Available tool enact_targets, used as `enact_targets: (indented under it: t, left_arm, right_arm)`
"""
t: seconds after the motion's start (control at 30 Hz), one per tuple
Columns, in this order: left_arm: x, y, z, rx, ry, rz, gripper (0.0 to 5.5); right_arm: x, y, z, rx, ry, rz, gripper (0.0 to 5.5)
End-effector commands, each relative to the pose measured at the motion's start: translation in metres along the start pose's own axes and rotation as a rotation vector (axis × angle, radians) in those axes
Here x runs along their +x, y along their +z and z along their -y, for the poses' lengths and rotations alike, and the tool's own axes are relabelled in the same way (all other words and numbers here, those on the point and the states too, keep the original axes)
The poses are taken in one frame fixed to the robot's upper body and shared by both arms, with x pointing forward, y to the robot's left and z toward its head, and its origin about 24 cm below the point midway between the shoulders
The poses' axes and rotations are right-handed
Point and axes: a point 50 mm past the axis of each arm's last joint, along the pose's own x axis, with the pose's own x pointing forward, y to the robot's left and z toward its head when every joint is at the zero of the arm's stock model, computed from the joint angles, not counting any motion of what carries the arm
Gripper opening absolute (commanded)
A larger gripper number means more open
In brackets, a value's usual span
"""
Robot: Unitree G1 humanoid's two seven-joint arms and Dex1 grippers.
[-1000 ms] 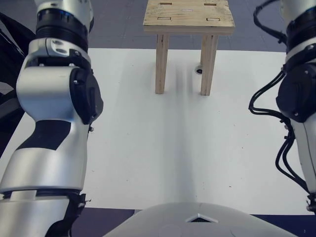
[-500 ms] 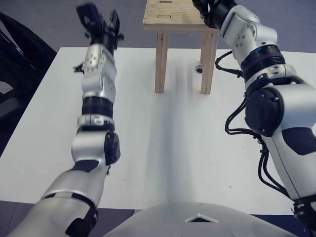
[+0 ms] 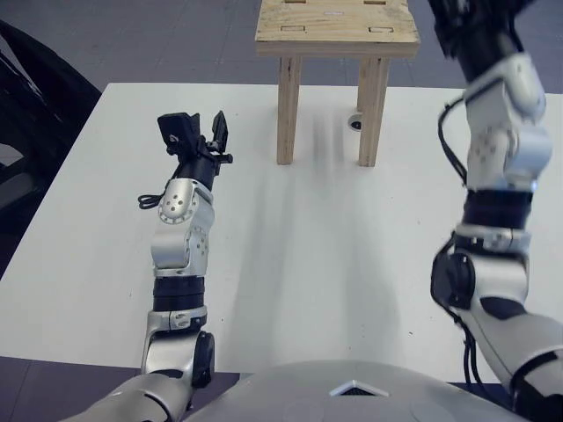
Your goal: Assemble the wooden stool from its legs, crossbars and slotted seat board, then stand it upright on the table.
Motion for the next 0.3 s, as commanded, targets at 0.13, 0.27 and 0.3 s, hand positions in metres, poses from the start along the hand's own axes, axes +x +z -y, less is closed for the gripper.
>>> enact_targets:
  t: [0.13,0.27,0.3]
  left_arm:
    - [-0.024,-0.008,0.026,0.114,-0.052,0.018,2.38]
    - [-0.024,-0.007,0.036,0.140,-0.057,0.034,2.38]
    - [-0.024,-0.008,0.036,0.137,-0.060,0.032,2.38]
  right_arm:
    - [-0.120,-0.073,-0.037,-0.165,-0.166,-0.328,2.71]
    - [-0.123,-0.081,-0.042,-0.182,-0.244,-0.337,2.71]
    - [-0.122,-0.082,-0.042,-0.168,-0.256,-0.341,2.71]
